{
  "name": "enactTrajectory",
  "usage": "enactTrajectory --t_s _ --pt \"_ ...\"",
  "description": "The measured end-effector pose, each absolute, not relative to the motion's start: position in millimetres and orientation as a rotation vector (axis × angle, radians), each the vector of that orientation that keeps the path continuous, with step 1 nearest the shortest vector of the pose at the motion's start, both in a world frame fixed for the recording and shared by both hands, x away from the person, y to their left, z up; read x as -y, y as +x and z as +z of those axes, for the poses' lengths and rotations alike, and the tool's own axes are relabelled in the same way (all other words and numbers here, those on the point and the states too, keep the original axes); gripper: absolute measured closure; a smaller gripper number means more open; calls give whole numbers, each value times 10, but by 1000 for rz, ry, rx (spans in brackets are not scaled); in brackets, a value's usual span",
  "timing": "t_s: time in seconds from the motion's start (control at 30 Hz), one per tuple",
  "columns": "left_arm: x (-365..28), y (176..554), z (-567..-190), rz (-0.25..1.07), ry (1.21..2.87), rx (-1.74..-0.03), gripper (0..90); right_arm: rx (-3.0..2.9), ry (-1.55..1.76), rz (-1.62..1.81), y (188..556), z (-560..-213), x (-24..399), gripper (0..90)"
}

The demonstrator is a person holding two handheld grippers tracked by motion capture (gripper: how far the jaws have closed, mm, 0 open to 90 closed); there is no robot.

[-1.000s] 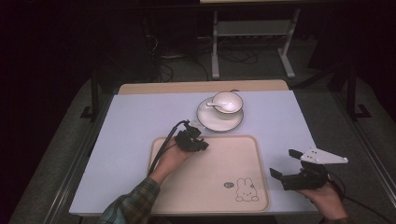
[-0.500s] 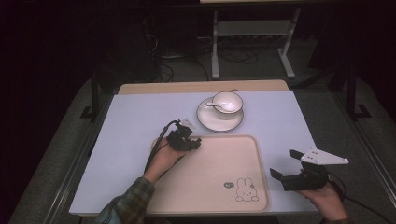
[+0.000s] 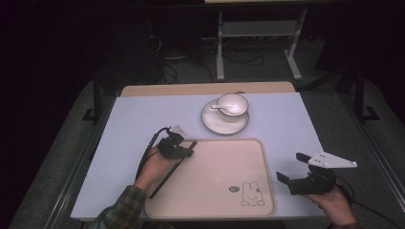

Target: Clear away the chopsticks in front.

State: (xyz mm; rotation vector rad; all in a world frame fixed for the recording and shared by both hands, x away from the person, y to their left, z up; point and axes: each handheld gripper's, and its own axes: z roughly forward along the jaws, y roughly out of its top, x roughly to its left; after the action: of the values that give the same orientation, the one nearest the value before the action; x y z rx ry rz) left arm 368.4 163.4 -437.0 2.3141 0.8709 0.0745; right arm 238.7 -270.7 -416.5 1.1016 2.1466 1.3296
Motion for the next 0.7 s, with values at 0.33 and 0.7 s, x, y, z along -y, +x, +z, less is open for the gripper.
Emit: enactTrajectory --t_s 0.33,0.7 --pt "-1893 3505 -4357 82 2312 -909 893 -2149 1095 1329 2389 -4161 2685 0" --pt "-2153 3311 -4340 89 2316 -949 893 -2148 1095 1331 2386 -4154 2678 0"
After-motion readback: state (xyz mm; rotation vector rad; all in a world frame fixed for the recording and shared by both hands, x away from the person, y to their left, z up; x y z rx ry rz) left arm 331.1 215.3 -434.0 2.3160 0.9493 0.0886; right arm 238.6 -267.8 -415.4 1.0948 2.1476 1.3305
